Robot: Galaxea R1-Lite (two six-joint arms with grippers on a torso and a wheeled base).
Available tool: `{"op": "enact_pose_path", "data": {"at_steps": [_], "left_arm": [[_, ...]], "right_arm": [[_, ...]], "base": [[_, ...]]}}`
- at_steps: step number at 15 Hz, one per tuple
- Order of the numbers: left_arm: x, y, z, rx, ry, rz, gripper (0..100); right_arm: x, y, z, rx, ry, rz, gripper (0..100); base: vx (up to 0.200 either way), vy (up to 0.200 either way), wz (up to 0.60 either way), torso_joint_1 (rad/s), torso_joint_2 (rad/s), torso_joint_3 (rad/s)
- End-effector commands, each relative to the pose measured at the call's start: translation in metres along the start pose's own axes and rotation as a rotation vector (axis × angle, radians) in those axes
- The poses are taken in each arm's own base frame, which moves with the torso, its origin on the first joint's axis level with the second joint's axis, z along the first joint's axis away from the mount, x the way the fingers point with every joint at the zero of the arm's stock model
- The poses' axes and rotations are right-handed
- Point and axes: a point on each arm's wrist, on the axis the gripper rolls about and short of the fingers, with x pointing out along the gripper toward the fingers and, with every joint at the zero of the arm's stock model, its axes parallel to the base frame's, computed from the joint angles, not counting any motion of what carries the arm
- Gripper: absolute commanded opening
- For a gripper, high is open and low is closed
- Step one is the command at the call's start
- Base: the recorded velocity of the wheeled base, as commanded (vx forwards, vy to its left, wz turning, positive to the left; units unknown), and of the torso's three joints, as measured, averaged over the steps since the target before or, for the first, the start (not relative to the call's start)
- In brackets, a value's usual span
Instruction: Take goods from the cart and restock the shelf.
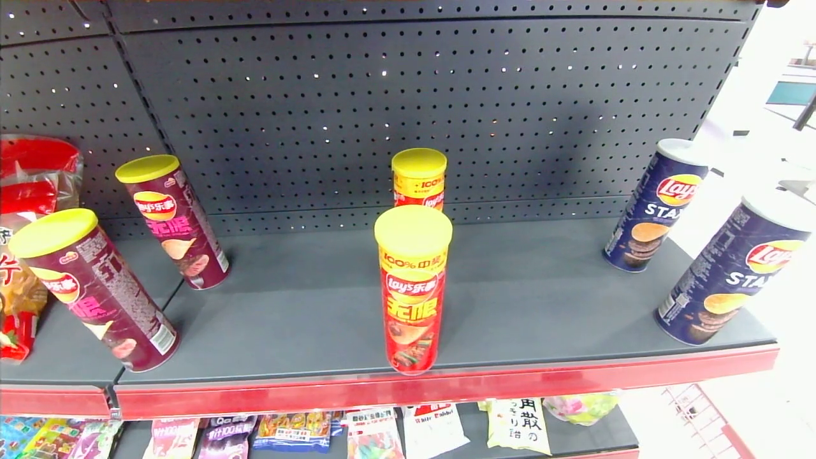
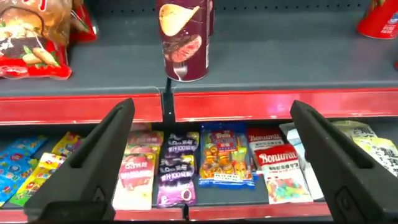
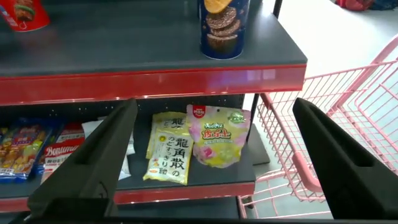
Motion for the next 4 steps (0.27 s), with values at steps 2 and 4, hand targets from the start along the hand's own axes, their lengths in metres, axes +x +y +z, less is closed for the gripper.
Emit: {"op": "enact_pose_path", "data": {"at_steps": [2, 4], "left_arm": [[-0.0001, 0.0001, 0.0001, -0.004, 0.000, 0.004, 100], [-0.0001, 0.0001, 0.0001, -0.004, 0.000, 0.004, 100]], "right_arm": [[-0.0001, 0.0000, 0.0000, -0.001, -0.001, 0.000, 100], [-0.0001, 0.0000, 0.0000, 0.001, -0.001, 0.000, 100]], "base": [[0.000, 0.000, 0.00, 0.000, 0.00, 0.000], [0.000, 0.000, 0.00, 0.000, 0.00, 0.000]]}}
